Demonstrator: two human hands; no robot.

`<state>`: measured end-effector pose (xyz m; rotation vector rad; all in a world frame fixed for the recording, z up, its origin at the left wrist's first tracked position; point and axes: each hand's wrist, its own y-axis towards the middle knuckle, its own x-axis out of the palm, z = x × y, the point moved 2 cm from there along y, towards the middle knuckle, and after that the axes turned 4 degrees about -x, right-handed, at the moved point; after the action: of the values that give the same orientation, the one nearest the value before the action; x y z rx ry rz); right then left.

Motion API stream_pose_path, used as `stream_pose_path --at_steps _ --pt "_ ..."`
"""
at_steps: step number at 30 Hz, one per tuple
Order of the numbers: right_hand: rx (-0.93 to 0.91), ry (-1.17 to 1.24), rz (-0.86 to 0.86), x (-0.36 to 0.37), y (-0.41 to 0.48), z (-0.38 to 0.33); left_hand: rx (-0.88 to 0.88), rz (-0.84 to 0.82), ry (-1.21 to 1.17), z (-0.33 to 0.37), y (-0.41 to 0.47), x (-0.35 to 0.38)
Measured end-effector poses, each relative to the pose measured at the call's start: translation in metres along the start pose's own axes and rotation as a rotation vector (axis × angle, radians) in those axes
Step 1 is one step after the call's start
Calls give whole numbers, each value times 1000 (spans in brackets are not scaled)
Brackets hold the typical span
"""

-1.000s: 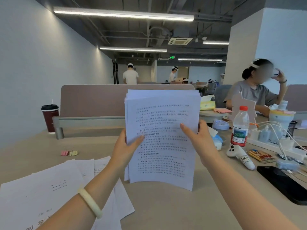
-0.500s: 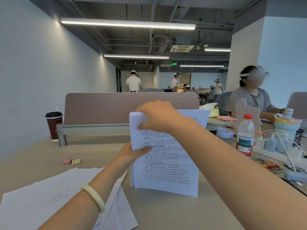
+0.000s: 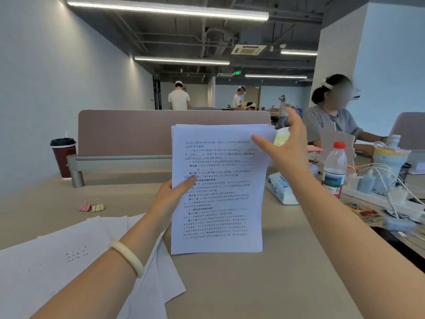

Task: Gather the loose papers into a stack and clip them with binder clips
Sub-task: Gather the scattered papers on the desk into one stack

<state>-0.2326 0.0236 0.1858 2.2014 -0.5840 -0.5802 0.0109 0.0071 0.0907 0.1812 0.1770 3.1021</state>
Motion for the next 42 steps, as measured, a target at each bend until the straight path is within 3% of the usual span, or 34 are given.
stream_pose_path --at_steps 2,4,8,10,15,18,20,23,27,29,32,37,40,42 --pt "360 329 -234 19 -26 29 8 48 -24 -5 0 -1" --pt "498 385 -360 39 -55 57 14 85 -19 -13 0 2" --pt "495 411 -239 57 -70 65 98 185 -14 -18 -2 7" --pt "454 306 -188 56 -65 62 147 217 -28 -13 -2 7" --pt "463 371 -234 53 -75 59 103 228 24 -11 -8 9" --pt "372 326 -192 43 -60 45 154 209 39 8 -11 5" --pt "388 402 -245 40 -50 36 168 225 7 20 -15 -1" --pt "557 622 -442 45 -56 34 130 262 -20 22 -25 -16" --pt "526 527 -686 65 -83 28 72 274 35 17 -42 -36" --pt "473 429 -669 75 -89 21 28 235 114 18 -47 -49" --pt "548 420 -650 85 -93 19 -72 199 226 22 -56 -80" --pt "662 426 -766 103 -110 26 -411 466 708 -6 -85 -183" --pt "690 399 -806 114 -122 27 -670 540 979 -36 -108 -239" --pt "708 389 -816 121 -126 30 -740 553 1058 -47 -112 -252"
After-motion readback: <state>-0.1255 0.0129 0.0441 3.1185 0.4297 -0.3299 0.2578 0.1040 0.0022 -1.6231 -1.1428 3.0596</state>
